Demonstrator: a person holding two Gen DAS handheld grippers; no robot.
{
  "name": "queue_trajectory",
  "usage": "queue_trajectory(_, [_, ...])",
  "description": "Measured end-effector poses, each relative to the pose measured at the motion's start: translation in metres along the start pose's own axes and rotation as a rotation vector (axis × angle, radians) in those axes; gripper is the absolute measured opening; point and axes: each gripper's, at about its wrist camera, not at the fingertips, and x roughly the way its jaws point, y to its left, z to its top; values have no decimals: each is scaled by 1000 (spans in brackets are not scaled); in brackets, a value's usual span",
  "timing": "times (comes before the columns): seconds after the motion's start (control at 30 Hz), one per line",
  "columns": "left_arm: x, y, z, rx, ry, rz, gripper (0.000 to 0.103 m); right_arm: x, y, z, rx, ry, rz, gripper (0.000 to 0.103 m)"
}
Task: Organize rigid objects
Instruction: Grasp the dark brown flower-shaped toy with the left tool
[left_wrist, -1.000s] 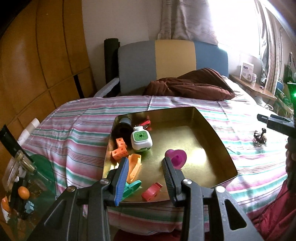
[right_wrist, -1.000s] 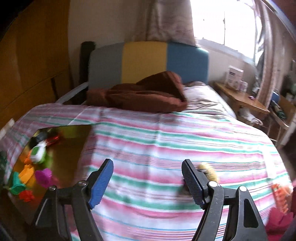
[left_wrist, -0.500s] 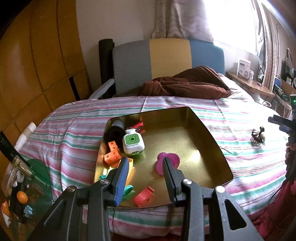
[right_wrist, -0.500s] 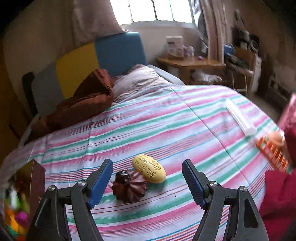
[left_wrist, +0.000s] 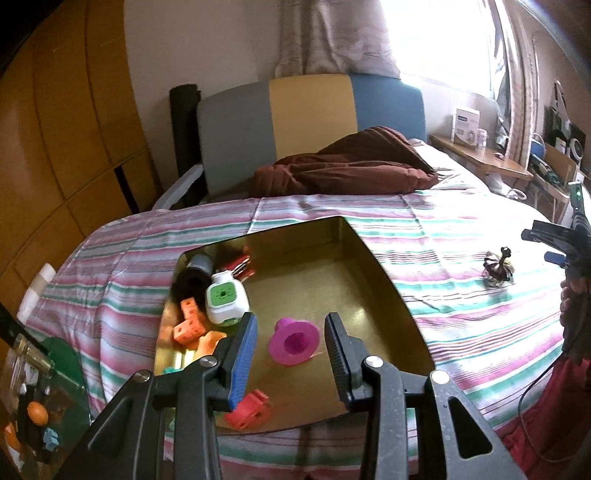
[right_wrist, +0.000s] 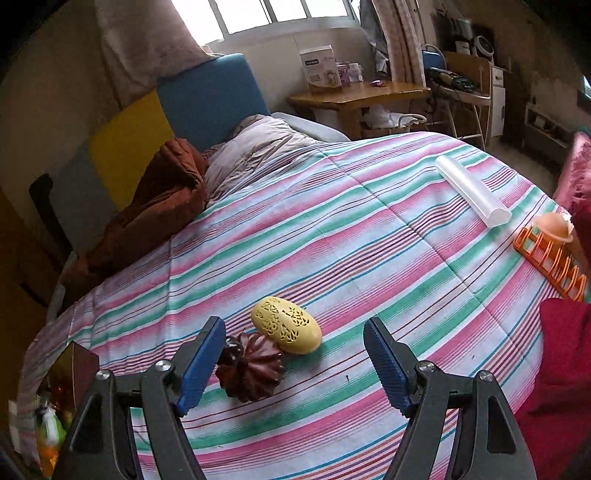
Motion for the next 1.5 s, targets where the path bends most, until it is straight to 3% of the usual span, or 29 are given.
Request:
queue_trajectory(0.63, [21,-78,30,121,-5,-119,38,-6,-6,5,58,-20,50,79])
queue_trajectory(1.17, [66,-157,44,203,67,-233,38,-8,-21,9,146,-17,94,79])
queue_trajectory(1.5, [108,-216,44,257,164,-435,38,-10,-42,12,246,-24,107,79])
